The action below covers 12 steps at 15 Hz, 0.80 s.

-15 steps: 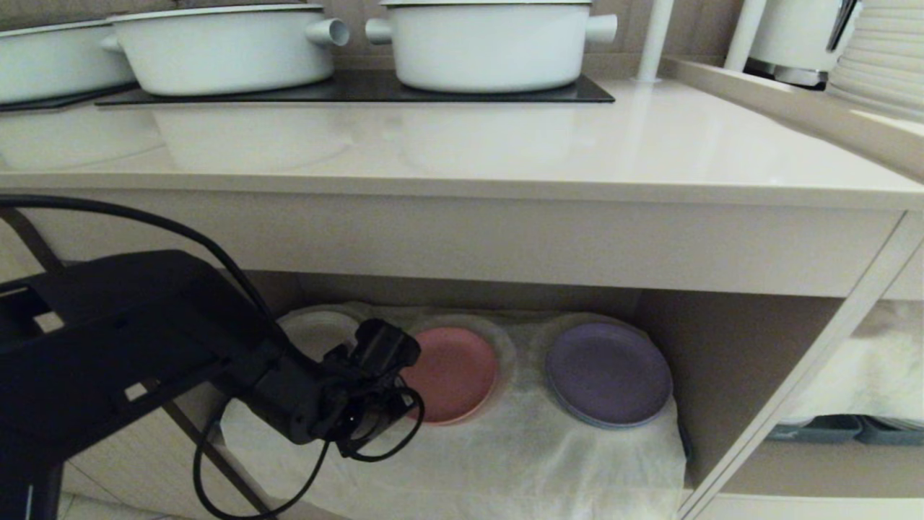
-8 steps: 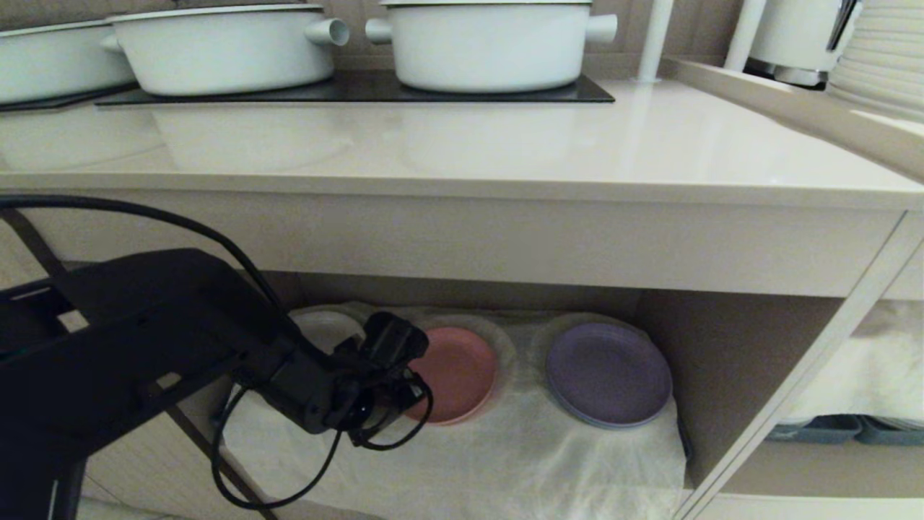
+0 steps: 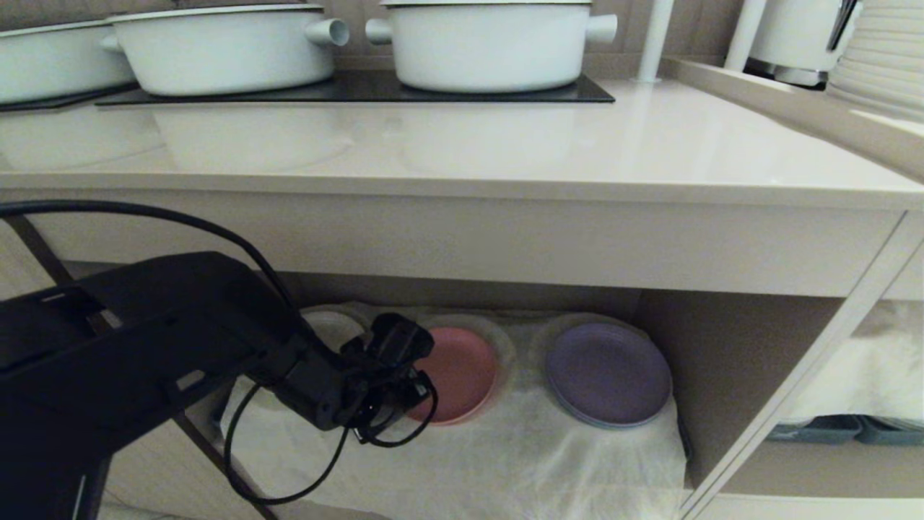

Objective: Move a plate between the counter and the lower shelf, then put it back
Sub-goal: Pick up the plate in the cupboard

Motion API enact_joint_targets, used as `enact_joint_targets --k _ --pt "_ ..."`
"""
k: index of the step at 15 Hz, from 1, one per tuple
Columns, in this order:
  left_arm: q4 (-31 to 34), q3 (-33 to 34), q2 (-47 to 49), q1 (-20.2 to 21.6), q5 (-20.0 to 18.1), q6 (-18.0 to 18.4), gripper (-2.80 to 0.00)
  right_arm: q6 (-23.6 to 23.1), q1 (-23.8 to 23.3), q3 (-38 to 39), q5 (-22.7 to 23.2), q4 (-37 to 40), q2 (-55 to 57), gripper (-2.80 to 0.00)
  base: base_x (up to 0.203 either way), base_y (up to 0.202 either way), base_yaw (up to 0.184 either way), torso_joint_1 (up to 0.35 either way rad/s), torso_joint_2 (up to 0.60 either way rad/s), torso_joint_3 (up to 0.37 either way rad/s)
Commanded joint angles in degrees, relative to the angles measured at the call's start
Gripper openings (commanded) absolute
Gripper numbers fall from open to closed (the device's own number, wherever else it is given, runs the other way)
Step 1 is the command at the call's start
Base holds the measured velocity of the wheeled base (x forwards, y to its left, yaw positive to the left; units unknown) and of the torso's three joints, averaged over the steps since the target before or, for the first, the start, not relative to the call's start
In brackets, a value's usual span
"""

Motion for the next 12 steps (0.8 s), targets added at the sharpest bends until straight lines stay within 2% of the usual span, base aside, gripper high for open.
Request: enact_joint_targets --k 1,12 --pt "-0.08 -0.60 1.03 -0.01 0.19 -0.30 0.00 -0.01 0.00 0.00 -0.01 -0.02 0.00 -2.80 0.000 0.000 0.000 0.000 0.00 0.000" --pt "0.00 -2.08 2.34 -0.01 0.46 -0.30 0.00 -0.01 0.00 0.00 -0.01 -0.02 0.00 -2.80 0.000 0.000 0.000 0.000 0.00 0.000"
